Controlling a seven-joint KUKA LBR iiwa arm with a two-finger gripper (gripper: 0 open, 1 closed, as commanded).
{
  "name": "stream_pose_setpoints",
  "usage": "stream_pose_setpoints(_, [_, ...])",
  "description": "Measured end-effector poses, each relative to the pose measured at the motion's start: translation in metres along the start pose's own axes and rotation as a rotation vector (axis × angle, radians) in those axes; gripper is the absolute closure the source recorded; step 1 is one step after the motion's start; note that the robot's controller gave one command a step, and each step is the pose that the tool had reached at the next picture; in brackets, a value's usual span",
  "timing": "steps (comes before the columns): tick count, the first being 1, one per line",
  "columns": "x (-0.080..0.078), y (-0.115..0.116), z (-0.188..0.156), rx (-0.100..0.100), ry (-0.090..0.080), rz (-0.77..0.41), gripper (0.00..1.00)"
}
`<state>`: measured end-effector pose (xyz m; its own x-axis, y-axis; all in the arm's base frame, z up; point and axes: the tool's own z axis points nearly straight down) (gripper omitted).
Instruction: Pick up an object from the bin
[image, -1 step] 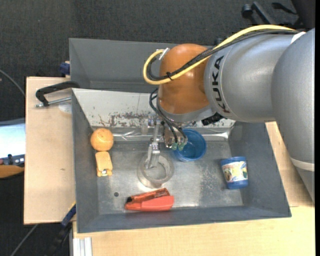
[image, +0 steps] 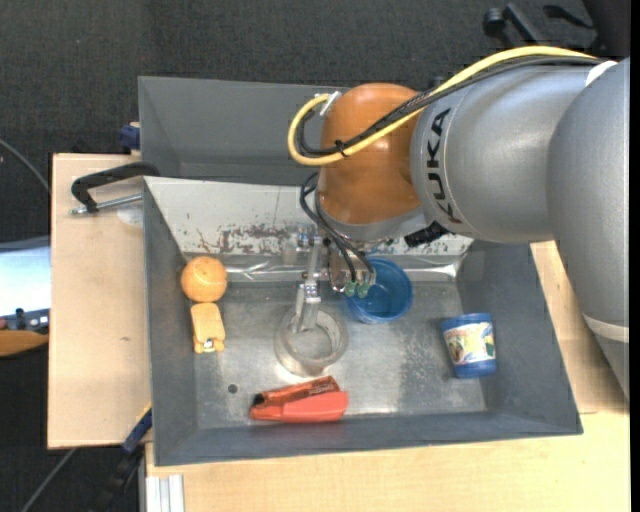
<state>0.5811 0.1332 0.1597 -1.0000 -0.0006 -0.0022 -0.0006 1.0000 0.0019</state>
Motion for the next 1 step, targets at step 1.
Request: stream_pose_setpoints(1, [-0.0138, -0.0456, 0.083, -0.001, 0.003, 0.076, 0.0])
